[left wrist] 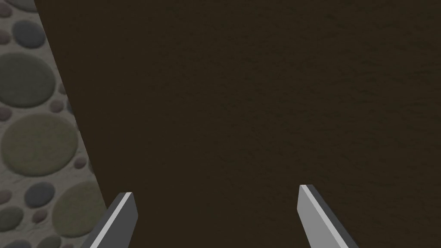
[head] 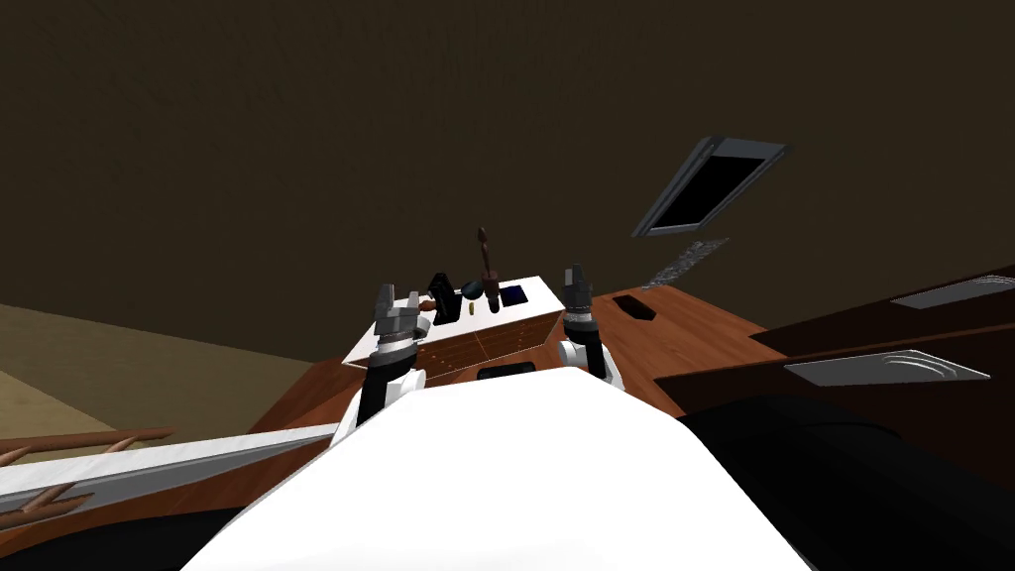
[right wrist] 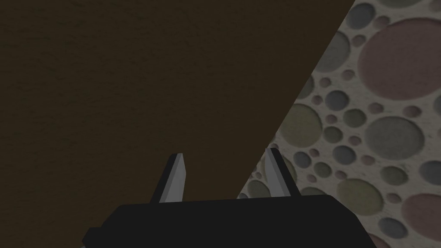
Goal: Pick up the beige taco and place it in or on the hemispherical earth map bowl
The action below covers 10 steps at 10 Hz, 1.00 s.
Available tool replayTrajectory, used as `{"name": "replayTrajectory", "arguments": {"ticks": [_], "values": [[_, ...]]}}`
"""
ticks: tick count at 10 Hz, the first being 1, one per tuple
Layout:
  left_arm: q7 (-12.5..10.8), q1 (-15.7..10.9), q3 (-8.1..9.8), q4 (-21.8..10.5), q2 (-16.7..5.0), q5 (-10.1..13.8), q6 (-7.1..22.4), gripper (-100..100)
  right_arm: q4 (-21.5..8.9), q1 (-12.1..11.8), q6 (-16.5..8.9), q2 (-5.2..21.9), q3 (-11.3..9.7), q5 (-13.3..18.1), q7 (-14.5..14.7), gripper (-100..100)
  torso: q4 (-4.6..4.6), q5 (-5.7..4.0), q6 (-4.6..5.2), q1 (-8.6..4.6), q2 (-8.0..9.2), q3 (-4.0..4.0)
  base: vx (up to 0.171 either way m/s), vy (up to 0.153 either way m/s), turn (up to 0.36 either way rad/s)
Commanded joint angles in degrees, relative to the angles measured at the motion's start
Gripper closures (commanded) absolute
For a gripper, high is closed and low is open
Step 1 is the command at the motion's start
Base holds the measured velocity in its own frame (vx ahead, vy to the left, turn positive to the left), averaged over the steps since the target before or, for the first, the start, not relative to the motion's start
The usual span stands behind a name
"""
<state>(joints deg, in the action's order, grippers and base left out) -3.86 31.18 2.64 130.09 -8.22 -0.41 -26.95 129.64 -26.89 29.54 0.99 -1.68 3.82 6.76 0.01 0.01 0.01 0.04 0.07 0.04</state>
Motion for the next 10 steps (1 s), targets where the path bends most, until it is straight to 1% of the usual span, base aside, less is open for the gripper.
{"name": "replayTrajectory", "arguments": {"ticks": [1, 4, 5, 7, 8, 10], "values": [[0.03, 0.38, 0.32, -0.27, -1.76, 0.71, 1.12, -100, 0.0, 0.0, 0.0, 0.0, 0.0, 0.0, 0.0, 0, 0.0, 0.0, 0.0, 0.0, 0.0, 0.0, -0.012, 0.002, -0.042], [0.53, 0.93, 0.96, -4.86, -7.16, 4.1, 5.71, -100, 0.0, 0.0, 0.0, 0.0, 0.0, 0.0, 0.0, 0, 0.0, 0.0, 0.01, -0.01, -0.01, -0.01, -0.016, -0.002, -0.155], [0.53, 0.93, 0.96, -4.86, -7.16, 4.1, 5.71, -100, 0.0, 0.0, 0.0, 0.0, 0.0, 0.0, 0.0, 0, 0.0, 0.0, 0.0, -0.01, 0.0, 0.0, -0.014, 0.0, -0.048], [0.8, 1.16, 0.91, -8.59, -10.84, 6.56, 8.98, -100, 0.0, 0.0, 0.0, 0.0, 0.0, 0.0, 0.0, 0, 0.0, -0.01, 0.01, -0.02, -0.03, -0.01, -0.016, -0.006, -0.166], [0.8, 1.16, 0.91, -8.59, -10.89, 6.56, 9.21, -100, 0.0, 0.0, 0.0, 0.0, 0.0, 0.0, 0.0, 0, 0.0, -0.01, 0.0, -0.03, 0.0, 0.0, -0.014, -0.005, -0.074], [0.99, 1.15, 0.46, -12.4, -14.84, 9.03, 12.58, -100, 0.0, 0.0, 0.0, 0.0, 0.0, 0.0, 0.0, 0, 0.0, -0.01, 0.0, -0.03, -0.03, -0.02, -0.011, -0.01, -0.216]]}}
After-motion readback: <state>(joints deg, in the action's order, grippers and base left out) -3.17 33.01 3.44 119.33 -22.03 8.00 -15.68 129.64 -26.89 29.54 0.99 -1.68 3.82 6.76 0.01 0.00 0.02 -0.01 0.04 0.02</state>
